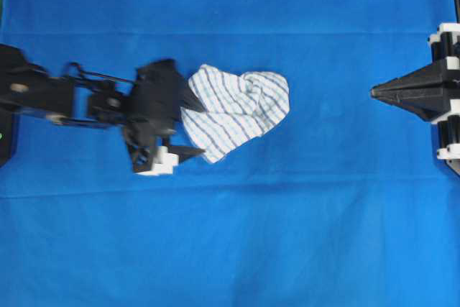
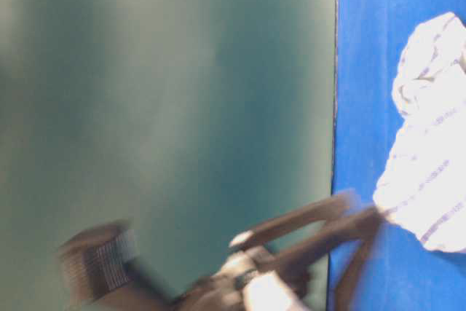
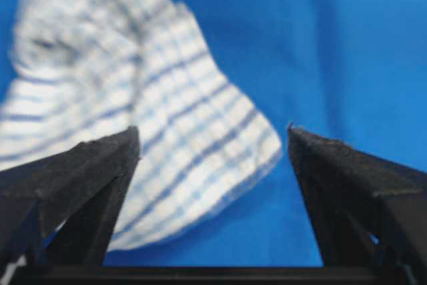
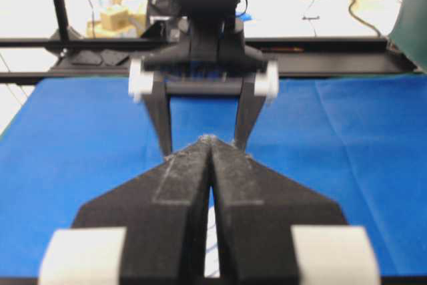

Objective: Hand over the towel.
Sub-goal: 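Move the left gripper to the white striped towel and grasp its edge, then lift the towel with the left gripper and pull it toward the left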

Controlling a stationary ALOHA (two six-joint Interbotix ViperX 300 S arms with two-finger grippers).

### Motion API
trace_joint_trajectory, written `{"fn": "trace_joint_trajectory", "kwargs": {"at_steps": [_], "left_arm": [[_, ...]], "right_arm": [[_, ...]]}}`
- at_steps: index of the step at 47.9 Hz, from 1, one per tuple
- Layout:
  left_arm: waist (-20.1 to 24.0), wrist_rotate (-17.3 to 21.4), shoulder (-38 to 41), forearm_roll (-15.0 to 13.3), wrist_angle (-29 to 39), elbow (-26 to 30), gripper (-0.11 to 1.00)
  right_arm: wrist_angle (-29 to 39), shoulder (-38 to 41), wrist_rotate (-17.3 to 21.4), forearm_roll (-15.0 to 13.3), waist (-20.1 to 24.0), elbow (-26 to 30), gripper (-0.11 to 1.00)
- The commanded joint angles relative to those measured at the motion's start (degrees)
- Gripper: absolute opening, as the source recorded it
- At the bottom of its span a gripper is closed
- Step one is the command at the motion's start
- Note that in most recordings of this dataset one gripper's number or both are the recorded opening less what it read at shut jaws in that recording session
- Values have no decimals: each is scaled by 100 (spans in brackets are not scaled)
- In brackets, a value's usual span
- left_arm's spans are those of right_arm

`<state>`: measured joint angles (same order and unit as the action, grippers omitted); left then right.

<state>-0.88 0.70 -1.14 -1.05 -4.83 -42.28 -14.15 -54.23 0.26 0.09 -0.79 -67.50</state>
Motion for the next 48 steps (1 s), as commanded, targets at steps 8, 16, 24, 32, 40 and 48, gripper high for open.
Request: {"fn": "trace_joint_trajectory", "kwargs": {"at_steps": [8,16,24,32,40,48], "left_arm": [[18,-18,1020,-9,-123,404,94],[18,-44,1459,-9,-141,510,94],[44,-53,1441,-9,-97,492,93],[62,-62,1371,-9,352,606,80],[88,35,1099,-9,659,633,34],[123,44,378,-9,668,554,13]], "right_arm": [[44,88,9,9,-26,105,0],[62,176,9,9,-26,79,0],[62,246,9,9,-18,79,0],[62,246,9,0,-26,79,0],[35,246,9,9,-18,79,0],[62,246,9,9,-18,88,0]]}}
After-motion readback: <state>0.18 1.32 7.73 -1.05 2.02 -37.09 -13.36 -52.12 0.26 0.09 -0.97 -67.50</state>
